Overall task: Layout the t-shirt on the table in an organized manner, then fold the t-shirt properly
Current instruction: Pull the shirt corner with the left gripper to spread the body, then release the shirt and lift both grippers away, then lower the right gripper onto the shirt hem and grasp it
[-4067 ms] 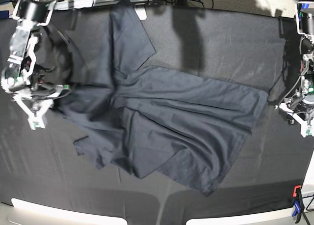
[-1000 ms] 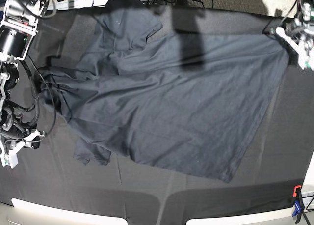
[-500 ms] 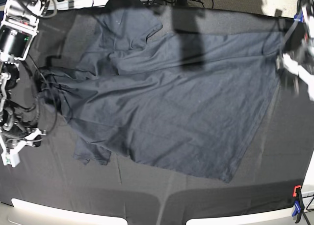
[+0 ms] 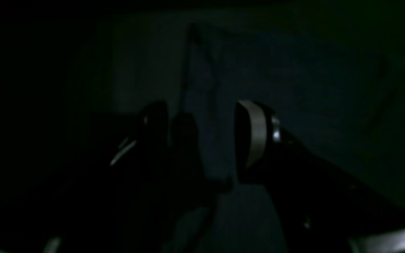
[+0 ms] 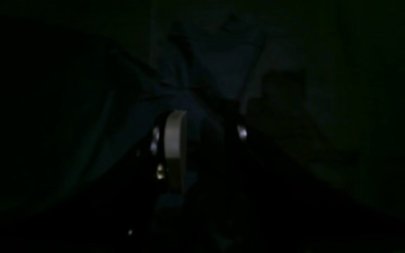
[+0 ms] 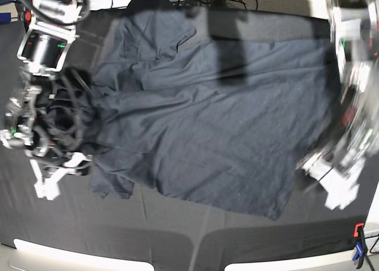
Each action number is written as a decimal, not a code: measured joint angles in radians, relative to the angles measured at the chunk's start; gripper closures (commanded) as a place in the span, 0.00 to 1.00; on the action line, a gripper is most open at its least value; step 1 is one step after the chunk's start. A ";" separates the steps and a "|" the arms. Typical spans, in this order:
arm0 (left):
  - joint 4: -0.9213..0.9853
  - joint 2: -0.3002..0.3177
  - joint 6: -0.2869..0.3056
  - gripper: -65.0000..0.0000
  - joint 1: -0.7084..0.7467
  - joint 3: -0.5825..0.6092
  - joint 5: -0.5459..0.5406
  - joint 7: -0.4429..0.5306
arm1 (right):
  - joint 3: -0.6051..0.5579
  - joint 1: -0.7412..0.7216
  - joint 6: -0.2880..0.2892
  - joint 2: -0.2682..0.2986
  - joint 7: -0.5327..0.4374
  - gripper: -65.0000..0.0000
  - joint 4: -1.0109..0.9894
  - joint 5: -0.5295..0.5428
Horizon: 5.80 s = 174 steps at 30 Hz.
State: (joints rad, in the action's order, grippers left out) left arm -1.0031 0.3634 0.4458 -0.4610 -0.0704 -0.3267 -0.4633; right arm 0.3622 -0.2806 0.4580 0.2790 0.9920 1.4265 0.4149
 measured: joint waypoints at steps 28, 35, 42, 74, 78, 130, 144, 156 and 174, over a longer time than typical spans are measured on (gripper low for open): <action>0.999 -0.117 -0.143 0.64 -0.403 0.196 0.253 0.563 | 0.000 0.000 0.002 -0.016 0.023 0.72 0.000 -0.003; 0.997 -0.117 -0.022 1.00 -0.401 0.196 0.254 0.559 | 0.000 0.000 0.002 -0.016 0.023 0.72 0.000 -0.003; 0.995 -0.103 -0.408 1.00 -0.400 0.196 0.253 0.595 | 0.000 0.001 0.026 -0.016 0.023 0.72 0.000 -0.003; 0.164 0.029 -0.524 0.62 -0.054 0.201 0.132 0.422 | 0.018 0.011 0.163 -0.016 0.143 0.59 0.021 0.097; -0.116 0.048 -0.525 0.62 0.127 0.202 0.128 0.345 | 0.073 0.104 0.165 -0.016 0.135 0.59 0.143 0.158; -0.719 0.000 -0.470 0.62 0.757 -0.133 0.012 0.227 | 0.502 0.615 0.228 -0.182 0.125 1.00 0.217 0.213; -0.719 0.000 -0.470 0.62 0.757 -0.133 0.012 0.227 | 0.572 0.741 0.235 -0.167 0.133 0.90 0.222 0.340; -0.719 0.000 -0.470 0.62 0.757 -0.133 0.012 0.227 | 0.572 0.741 0.235 -0.085 0.136 0.72 0.309 0.429; -0.719 0.000 -0.470 0.62 0.755 -0.134 0.012 0.223 | 0.154 0.243 0.214 -0.027 0.047 0.57 0.283 0.131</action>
State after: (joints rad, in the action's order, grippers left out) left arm -1.7226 0.3630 -0.0238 0.2935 -0.2039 -0.3149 -0.2401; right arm 0.5167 -0.0376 0.6716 0.2523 1.0393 1.7100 0.5461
